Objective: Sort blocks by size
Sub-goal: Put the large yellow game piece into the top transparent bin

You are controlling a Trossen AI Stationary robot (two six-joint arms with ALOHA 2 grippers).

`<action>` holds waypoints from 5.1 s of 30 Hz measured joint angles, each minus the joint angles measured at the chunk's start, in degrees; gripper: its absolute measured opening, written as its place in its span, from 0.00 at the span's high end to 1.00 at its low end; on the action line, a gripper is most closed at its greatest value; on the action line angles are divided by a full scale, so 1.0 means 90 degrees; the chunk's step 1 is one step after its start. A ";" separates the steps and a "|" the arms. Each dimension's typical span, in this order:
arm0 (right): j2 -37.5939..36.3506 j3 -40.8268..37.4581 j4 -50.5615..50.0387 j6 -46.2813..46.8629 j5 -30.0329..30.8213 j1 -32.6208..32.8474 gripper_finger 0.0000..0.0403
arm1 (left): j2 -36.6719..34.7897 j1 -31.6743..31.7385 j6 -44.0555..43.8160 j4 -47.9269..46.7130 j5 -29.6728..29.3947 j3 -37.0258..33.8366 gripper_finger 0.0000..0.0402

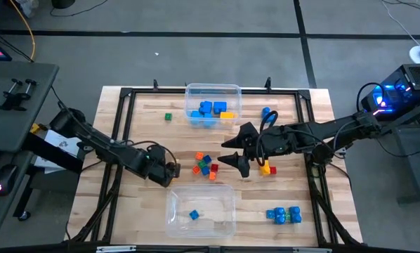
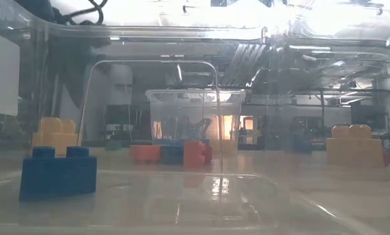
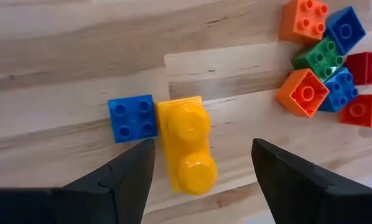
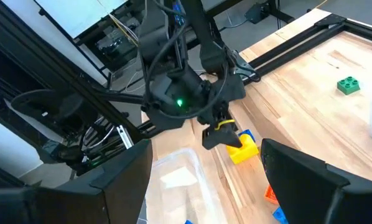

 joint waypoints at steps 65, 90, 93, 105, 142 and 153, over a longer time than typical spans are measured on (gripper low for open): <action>0.0003 0.0000 -0.0624 0.0165 0.0261 -0.0009 0.27 | 0.0861 -0.0899 0.8648 0.2397 0.0970 0.2476 0.63; 0.0004 0.0002 -0.0322 0.0434 0.0709 -0.0006 0.27 | 0.0459 0.4692 1.0446 0.1711 -0.0259 0.2520 0.54; -0.0045 0.0002 -0.0328 0.0384 0.0876 -0.0004 0.27 | 0.0542 0.4958 0.9930 0.1661 0.0807 0.2514 0.36; -0.0396 -0.0500 -0.5331 0.4247 0.1343 0.0025 0.27 | -0.1072 0.4013 0.9822 0.1956 0.1612 0.2514 0.21; 0.1226 -0.3534 -0.2938 0.5677 -0.0819 -0.0565 0.49 | -0.1595 -0.0428 0.9704 0.3905 -0.1882 0.2514 0.21; 0.0734 -0.2934 -0.3286 0.4922 -0.0343 -0.0688 0.68 | -0.2189 -0.0793 1.1106 0.5109 -0.2156 0.2521 0.21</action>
